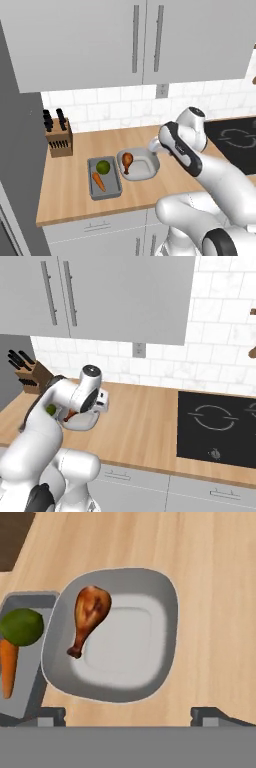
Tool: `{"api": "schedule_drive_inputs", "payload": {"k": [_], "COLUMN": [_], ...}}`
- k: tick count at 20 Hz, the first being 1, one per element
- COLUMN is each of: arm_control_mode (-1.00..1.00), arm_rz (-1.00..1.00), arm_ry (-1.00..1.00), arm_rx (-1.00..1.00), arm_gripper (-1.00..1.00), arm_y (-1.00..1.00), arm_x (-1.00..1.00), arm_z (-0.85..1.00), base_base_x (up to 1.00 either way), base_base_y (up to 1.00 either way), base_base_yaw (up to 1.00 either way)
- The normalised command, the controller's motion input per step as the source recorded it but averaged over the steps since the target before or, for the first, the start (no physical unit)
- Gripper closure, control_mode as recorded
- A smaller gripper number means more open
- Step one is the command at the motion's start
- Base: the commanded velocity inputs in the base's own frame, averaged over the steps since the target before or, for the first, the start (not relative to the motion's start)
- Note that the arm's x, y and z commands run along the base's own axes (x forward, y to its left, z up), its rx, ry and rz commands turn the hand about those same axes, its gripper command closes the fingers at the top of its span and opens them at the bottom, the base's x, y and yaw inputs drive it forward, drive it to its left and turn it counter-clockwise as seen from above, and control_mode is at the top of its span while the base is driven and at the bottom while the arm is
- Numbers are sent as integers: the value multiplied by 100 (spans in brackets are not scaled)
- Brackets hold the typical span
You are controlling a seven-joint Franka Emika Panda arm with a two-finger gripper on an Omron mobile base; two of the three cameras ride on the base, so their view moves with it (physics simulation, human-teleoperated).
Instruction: Take the meat container that has the chicken drumstick and place it on the second highest rack of the freezer. Then take the vegetable container that has the carrot and lime and place it on the highest rack of the freezer.
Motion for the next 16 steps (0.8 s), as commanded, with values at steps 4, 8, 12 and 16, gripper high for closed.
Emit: {"api": "schedule_drive_inputs", "payload": {"k": [4, 8, 12, 16], "arm_control_mode": [-100, -100, -100, -100], "arm_rz": [-18, -13, -5, 0], "arm_ry": [2, 1, 8, 23], "arm_rx": [12, 5, 0, 0], "arm_gripper": [-100, -100, -100, -100], "arm_y": [-12, -15, -9, -23], "arm_x": [49, 45, 44, 37], "arm_z": [-35, -21, -1, -2], "base_base_x": [0, 0, 0, 0], "base_base_y": [0, 0, 0, 0], "base_base_yaw": [0, 0, 0, 0]}}
